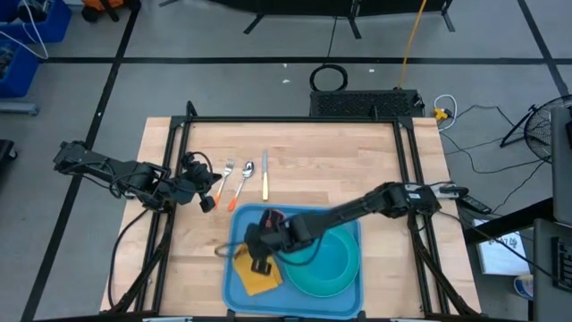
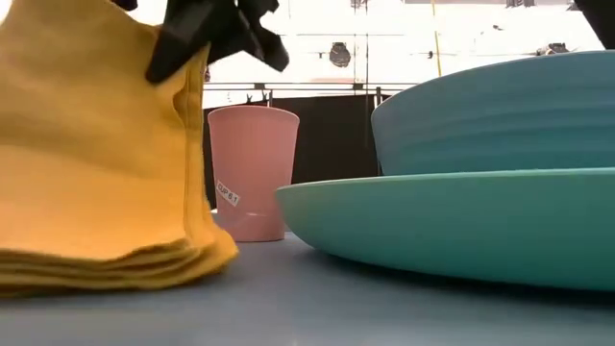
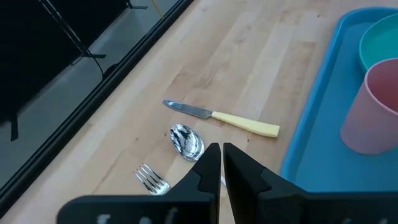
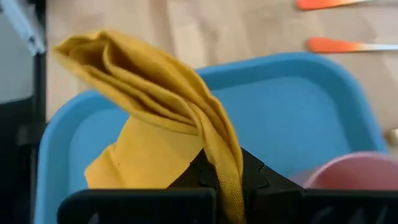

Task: Set up tray
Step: Put the yellow napkin to the left of the green plate on the blue serving tray

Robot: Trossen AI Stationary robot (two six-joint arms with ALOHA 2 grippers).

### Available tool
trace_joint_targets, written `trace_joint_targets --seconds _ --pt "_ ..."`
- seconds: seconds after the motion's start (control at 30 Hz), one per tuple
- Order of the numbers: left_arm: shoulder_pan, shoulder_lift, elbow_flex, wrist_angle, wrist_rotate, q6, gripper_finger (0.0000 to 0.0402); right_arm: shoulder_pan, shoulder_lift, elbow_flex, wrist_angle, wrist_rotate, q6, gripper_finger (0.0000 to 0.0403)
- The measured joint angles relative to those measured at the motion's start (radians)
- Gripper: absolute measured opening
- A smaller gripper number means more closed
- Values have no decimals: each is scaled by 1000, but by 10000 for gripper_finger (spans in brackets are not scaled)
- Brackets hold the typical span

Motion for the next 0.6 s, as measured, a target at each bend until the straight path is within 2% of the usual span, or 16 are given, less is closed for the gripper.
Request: trace_joint_targets --seconds 0.27,0.47,0.6 --pt "0 0 0 0 -1 23 24 -85 -1 -124 133 -169 61 0" --pt "0 0 0 0 0 41 24 -127 -3 -180 201 -205 52 2" --pt "0 0 0 0 0 45 24 -130 -1 -181 239 -200 -12 21"
